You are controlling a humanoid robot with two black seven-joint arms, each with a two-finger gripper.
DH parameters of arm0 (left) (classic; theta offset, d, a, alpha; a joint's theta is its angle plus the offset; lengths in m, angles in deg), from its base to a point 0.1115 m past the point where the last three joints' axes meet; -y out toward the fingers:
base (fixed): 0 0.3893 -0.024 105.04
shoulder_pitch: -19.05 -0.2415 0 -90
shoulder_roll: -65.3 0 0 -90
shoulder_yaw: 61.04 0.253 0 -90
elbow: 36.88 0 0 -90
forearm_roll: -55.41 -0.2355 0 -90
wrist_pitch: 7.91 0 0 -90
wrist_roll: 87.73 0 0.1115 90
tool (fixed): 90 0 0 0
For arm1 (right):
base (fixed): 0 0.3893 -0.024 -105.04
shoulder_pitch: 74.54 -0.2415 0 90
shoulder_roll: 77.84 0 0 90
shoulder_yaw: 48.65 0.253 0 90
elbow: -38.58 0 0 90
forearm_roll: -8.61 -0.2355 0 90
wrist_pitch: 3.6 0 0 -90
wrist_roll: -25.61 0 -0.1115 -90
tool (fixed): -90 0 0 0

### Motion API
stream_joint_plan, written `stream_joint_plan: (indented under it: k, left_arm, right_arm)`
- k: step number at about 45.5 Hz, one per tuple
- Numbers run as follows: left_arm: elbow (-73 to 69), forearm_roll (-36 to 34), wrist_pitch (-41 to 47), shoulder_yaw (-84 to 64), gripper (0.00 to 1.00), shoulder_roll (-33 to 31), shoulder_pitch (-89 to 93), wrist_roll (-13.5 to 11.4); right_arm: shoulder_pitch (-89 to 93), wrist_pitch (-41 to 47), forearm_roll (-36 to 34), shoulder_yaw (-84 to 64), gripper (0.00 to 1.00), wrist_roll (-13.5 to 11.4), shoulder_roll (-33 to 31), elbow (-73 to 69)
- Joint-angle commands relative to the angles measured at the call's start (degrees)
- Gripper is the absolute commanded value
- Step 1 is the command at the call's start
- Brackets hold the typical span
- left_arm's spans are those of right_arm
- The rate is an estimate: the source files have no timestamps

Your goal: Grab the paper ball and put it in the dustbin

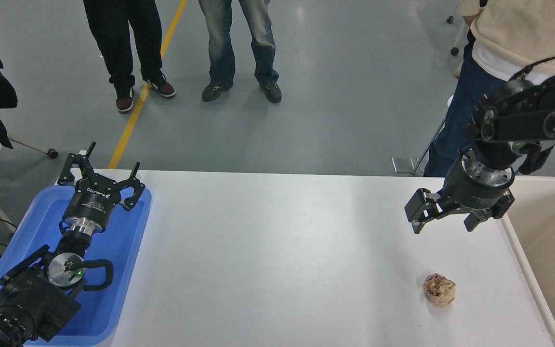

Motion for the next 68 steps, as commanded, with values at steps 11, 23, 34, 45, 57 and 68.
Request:
stream_joint_plan:
  k: [11, 23, 34, 45, 57, 68]
  left_arm:
    - [-0.04, 0.00, 0.07, 0.00, 1.00, 0.00, -0.01, -0.01]
    - [-0.04, 0.00, 0.07, 0.00, 1.00, 0.00, -0.01, -0.10]
    - [-0.04, 0.00, 0.07, 0.00, 1.00, 0.00, -0.10, -0.10]
    - [-0.04, 0.00, 0.07, 0.00, 1.00, 0.09, -0.10, -0.10]
    - [-0.04, 0.00, 0.07, 0.00, 1.00, 0.00, -0.10, -0.10]
    - [-0.04, 0.00, 0.07, 0.00, 1.00, 0.09, -0.10, -0.10]
  right_arm:
    - [16.35, -19.81, 7.34, -0.28, 1.00, -0.10, 0.26, 0.32]
    - [20.56, -21.74, 7.25, 0.60, 1.00, -0.10, -0.27, 2.69]
    - [23.82, -22.18, 7.16, 0.78, 1.00, -0.10, -0.18, 5.59]
    - [27.51, -22.71, 6.37, 1.66, 1.00, -0.10, -0.27, 8.84]
    - [30.94, -22.80, 6.02, 2.89, 1.00, -0.10, -0.27, 11.83]
    - [31.38, -23.41, 5.93, 3.77, 1.00, -0.10, -0.27, 12.80]
